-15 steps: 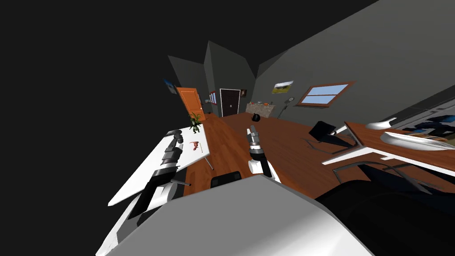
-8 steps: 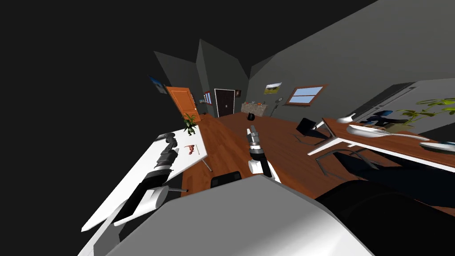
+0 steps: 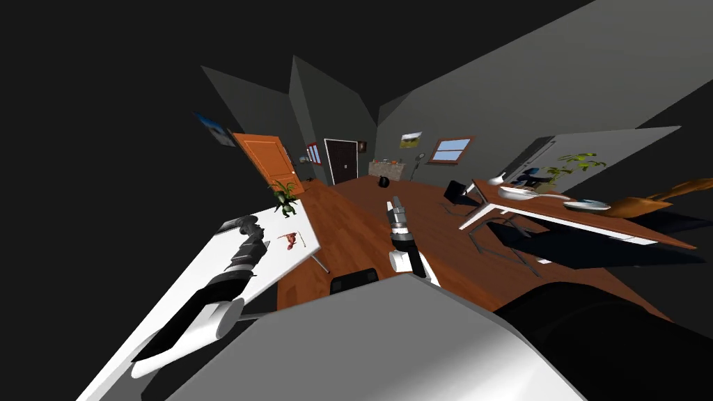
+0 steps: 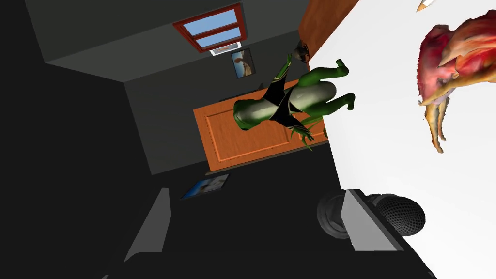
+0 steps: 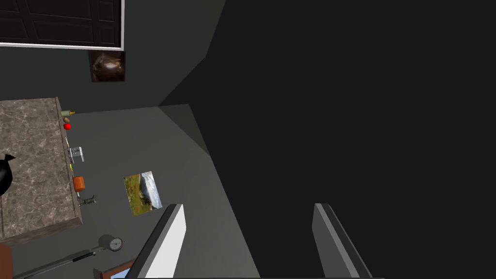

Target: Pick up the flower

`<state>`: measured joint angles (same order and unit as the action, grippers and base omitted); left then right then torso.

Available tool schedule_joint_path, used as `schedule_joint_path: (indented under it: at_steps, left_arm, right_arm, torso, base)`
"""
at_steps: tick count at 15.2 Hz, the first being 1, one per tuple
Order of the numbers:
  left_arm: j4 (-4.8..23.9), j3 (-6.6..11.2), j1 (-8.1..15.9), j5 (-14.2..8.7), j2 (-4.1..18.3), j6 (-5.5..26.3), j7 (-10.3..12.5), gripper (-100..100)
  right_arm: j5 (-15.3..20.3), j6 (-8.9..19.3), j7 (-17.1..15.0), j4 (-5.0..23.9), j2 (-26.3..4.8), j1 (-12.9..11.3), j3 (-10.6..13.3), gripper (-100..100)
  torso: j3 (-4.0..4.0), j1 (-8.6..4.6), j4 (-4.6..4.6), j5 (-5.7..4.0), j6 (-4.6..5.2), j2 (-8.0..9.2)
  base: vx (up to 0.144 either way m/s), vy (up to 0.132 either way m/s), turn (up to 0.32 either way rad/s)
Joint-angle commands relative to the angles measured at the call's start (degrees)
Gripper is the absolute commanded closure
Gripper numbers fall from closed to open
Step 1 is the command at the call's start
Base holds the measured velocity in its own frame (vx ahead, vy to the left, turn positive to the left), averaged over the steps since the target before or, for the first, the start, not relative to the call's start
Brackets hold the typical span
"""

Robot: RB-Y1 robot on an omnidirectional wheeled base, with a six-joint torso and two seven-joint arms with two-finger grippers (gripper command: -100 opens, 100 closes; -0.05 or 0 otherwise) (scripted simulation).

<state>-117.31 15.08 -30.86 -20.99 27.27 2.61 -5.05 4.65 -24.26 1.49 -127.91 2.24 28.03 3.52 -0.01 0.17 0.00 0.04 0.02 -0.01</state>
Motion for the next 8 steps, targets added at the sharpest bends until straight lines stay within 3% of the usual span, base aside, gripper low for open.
schedule_joint_path:
  at_steps: [1,2,5,8]
  left_arm:
    - [1.67,1.68,-0.75,-2.86,2.06,2.86,-0.30,-100]
    - [1.67,1.68,-0.75,-2.97,2.06,3.09,-0.30,-100]
    - [3.39,4.20,-1.65,-6.92,4.57,7.04,-0.79,-100]
    - [4.24,5.43,-2.11,-9.44,5.76,10.14,-1.03,-100]
  right_arm:
    - [0.00,0.00,0.00,0.00,0.00,0.00,0.00,0]
    - [0.00,0.00,0.00,0.00,0.00,0.00,0.00,0]
    - [0.00,0.00,0.00,0.00,0.00,0.00,0.00,0]
    - [0.00,0.00,0.00,0.00,0.00,-0.01,0.00,0]
  torso:
    - [0.00,0.00,0.00,0.00,0.00,0.00]
    - [-0.01,0.01,0.00,0.00,0.02,-0.01]
    - [-0.01,0.03,0.00,0.00,0.00,-0.02]
    - [-0.01,0.01,0.00,-0.01,0.04,-0.02]
  base:
    - [-0.007,0.032,-0.260]
    - [-0.006,0.034,-0.226]
    - [-0.009,0.037,-0.244]
    - [-0.009,0.032,-0.257]
